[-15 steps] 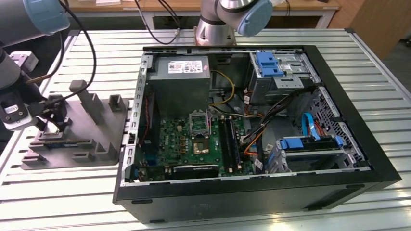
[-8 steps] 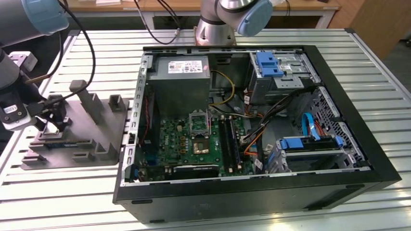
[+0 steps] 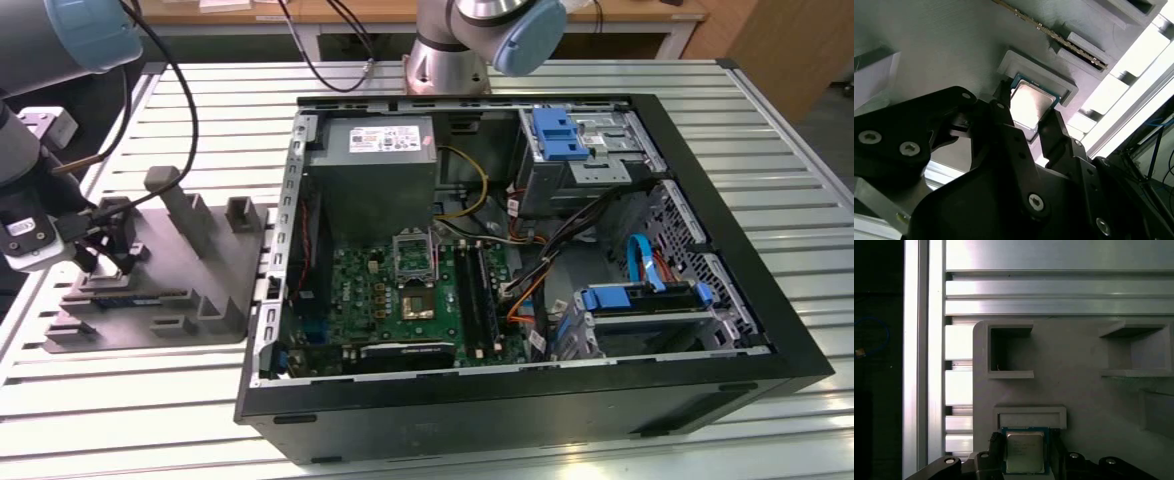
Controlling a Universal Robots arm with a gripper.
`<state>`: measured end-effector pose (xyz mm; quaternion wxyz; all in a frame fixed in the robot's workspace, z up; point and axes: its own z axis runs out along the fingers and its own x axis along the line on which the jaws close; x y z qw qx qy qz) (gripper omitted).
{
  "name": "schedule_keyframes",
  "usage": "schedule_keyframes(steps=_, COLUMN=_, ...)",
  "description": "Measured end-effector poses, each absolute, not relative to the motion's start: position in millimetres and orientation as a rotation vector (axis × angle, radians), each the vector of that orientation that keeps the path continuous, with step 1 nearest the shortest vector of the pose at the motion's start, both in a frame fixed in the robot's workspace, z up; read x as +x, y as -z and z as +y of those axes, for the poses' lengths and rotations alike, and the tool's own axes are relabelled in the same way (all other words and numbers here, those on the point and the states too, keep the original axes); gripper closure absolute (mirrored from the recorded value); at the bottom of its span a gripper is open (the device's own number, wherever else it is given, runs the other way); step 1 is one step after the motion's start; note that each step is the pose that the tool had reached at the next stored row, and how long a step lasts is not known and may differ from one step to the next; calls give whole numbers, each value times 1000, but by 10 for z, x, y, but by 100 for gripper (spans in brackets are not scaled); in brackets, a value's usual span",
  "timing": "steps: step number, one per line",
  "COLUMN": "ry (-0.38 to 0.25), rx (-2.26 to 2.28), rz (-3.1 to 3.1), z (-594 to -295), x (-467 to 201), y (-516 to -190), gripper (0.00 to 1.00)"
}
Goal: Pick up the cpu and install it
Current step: 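Pick up the cpu and move it towards the insertion slot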
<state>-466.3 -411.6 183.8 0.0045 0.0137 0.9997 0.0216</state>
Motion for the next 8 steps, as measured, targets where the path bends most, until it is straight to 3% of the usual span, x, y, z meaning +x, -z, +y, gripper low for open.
schedule_keyframes(steps=8, ry=-68, rx=43, rz=3131, z=-4116, x=-4661, y=-1848, gripper=53)
